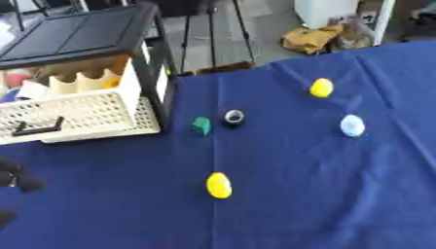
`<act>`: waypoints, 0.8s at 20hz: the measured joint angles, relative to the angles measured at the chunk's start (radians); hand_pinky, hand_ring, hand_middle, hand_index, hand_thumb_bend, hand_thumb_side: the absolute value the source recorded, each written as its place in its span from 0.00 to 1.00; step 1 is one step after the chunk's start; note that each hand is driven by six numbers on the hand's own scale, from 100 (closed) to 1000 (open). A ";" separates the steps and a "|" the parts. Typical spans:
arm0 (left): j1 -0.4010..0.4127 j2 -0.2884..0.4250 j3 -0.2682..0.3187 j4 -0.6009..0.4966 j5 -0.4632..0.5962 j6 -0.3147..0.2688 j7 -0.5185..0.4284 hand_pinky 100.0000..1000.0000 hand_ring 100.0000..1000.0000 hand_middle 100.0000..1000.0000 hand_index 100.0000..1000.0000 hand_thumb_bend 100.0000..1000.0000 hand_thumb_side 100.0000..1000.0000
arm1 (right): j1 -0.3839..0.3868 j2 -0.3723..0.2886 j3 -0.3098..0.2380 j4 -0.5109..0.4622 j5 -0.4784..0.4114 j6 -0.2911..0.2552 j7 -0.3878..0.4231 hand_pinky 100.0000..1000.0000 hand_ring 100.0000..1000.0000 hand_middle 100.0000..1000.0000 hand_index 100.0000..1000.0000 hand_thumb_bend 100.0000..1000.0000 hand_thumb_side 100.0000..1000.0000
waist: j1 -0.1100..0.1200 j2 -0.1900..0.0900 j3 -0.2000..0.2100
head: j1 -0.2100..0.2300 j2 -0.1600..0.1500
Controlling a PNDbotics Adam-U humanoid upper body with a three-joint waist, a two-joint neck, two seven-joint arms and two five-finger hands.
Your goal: Pick up objects from table and place into drawer.
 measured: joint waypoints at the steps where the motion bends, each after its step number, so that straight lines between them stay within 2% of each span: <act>1: -0.009 -0.001 -0.004 0.000 0.001 0.014 -0.003 0.36 0.51 0.72 0.91 0.00 1.00 | 0.000 0.004 0.000 0.000 0.000 0.002 0.002 0.73 0.88 0.57 0.84 0.00 1.00 | 0.002 0.000 -0.002 | 0.002 0.002; 10: -0.043 -0.033 -0.033 0.027 0.004 0.170 -0.009 0.36 0.54 0.76 0.93 0.00 1.00 | -0.019 0.041 0.003 0.000 -0.020 0.007 0.026 0.73 0.88 0.57 0.84 0.00 1.00 | 0.007 0.011 -0.031 | 0.021 0.002; 16: -0.065 -0.060 -0.033 0.119 -0.025 0.207 -0.009 0.35 0.54 0.76 0.93 0.00 1.00 | -0.023 0.058 0.005 0.000 -0.027 0.006 0.043 0.74 0.89 0.57 0.85 0.00 1.00 | 0.010 0.026 -0.050 | 0.036 -0.007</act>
